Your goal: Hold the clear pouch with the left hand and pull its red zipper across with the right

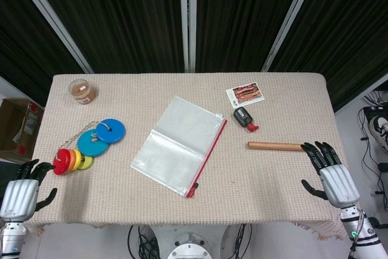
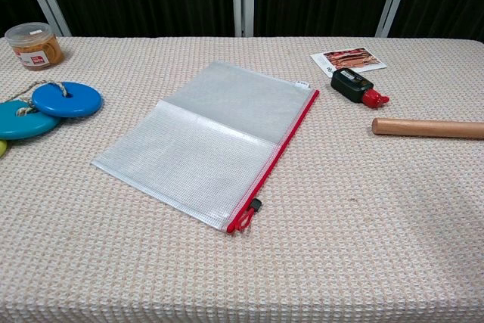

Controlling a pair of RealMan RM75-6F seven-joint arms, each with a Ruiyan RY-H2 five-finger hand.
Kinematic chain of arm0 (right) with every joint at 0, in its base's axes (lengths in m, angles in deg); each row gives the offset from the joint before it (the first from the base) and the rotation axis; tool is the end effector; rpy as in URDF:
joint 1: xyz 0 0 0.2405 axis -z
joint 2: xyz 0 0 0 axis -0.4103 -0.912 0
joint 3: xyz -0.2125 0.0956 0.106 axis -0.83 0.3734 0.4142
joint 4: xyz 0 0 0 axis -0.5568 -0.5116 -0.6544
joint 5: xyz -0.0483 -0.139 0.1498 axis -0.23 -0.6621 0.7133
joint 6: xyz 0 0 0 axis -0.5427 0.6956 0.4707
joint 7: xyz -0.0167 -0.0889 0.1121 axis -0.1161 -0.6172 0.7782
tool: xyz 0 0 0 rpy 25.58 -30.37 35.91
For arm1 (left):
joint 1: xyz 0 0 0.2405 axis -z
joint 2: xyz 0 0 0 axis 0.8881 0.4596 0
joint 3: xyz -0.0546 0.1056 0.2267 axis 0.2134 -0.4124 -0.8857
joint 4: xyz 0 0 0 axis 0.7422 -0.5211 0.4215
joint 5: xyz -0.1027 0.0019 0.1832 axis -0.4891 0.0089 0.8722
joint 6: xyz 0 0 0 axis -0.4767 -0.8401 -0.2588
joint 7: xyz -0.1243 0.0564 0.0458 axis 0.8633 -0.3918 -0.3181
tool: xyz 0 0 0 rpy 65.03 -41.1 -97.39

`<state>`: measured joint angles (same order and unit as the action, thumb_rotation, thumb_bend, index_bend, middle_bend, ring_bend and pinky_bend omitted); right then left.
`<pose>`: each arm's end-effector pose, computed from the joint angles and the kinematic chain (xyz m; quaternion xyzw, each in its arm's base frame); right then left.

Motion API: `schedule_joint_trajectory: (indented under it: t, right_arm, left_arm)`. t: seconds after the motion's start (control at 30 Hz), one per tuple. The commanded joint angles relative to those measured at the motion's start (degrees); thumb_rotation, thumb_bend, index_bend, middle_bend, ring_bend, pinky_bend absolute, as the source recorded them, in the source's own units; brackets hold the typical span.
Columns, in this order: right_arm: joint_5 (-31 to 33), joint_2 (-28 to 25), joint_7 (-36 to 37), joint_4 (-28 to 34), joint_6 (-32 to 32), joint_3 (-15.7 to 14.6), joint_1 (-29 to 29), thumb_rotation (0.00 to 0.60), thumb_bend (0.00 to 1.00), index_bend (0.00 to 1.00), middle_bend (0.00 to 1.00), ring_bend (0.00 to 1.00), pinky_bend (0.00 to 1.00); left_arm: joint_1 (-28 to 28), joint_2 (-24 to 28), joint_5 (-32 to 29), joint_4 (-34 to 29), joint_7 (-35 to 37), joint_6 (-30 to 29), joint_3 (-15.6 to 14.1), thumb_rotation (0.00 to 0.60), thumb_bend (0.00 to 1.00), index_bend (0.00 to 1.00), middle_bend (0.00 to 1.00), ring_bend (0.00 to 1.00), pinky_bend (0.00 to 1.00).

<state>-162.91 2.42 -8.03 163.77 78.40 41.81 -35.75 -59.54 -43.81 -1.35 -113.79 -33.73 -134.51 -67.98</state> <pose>-0.2903 -0.1889 0.1237 0.6659 -0.3657 0.4264 0.4909 -0.3266 0.1513 0.1230 -0.6114 -0.3824 -0.3604 0.5917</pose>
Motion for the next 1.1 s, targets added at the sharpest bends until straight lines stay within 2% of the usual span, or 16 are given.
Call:
schedule_joint_trajectory:
  t: [0.03, 0.2, 0.37, 0.53, 0.63, 0.9, 1.1]
  right_arm:
    - [-1.9, 1.3, -0.7, 0.2, -2.6, -0.1, -1.7, 0.6, 0.18, 0.14, 0.11, 0.0, 0.03]
    - [-5.5, 4.3, -1.8, 1.6, -9.1, -0.2, -6.3, 0.6, 0.19, 0.19, 0.13, 0.0, 0.03]
    - [-8.0, 9.7, -4.8, 3.0, -19.6, 0.6, -13.4, 0.6, 0.21, 0.29, 0.15, 0.0, 0.03]
    - [-6.8, 17.5, -9.4, 1.2, -29.3, 3.0, -19.6, 0.6, 0.23, 0.4, 0.15, 0.0, 0.03]
    - [-4.7, 21.8, -11.5, -0.9, -33.5, 4.5, -22.2, 0.6, 0.24, 0.42, 0.14, 0.0, 0.03]
    - [-0.3, 30.1, -15.7, -6.3, -38.4, 7.3, -26.4, 0.6, 0.29, 0.42, 0.13, 0.0, 0.03]
    - [2.1, 32.4, -17.2, -7.8, -39.8, 7.6, -27.9, 0.6, 0.32, 0.43, 0.13, 0.0, 0.03]
  left_arm:
    - [0.2, 0.0, 0.0, -0.1, 0.0, 0.7, 0.1, 0.6, 0.27, 0.28, 0.24, 0.14, 0.16]
    - [0.2, -0.3, 0.5, -0.2, 0.0, 1.1, 0.4, 0.6, 0.27, 0.28, 0.24, 0.14, 0.16]
    - [0.0, -0.4, 0.7, -0.5, 0.7, 1.2, 0.5, 0.6, 0.27, 0.28, 0.24, 0.14, 0.16]
    - [-0.5, -0.4, 0.8, -0.3, 1.1, 1.2, 0.4, 0.6, 0.27, 0.28, 0.24, 0.14, 0.16]
    - [-0.8, -0.5, 0.7, 0.0, 1.8, 1.3, 0.3, 0.6, 0.27, 0.28, 0.24, 0.14, 0.16]
    - [-0.9, -0.9, 0.1, 1.8, 3.4, 2.4, 0.6, 0.6, 0.27, 0.28, 0.24, 0.14, 0.16]
    - [-0.9, -1.1, 0.2, 2.7, 4.5, 2.8, 0.8, 0.6, 0.27, 0.28, 0.23, 0.14, 0.16]
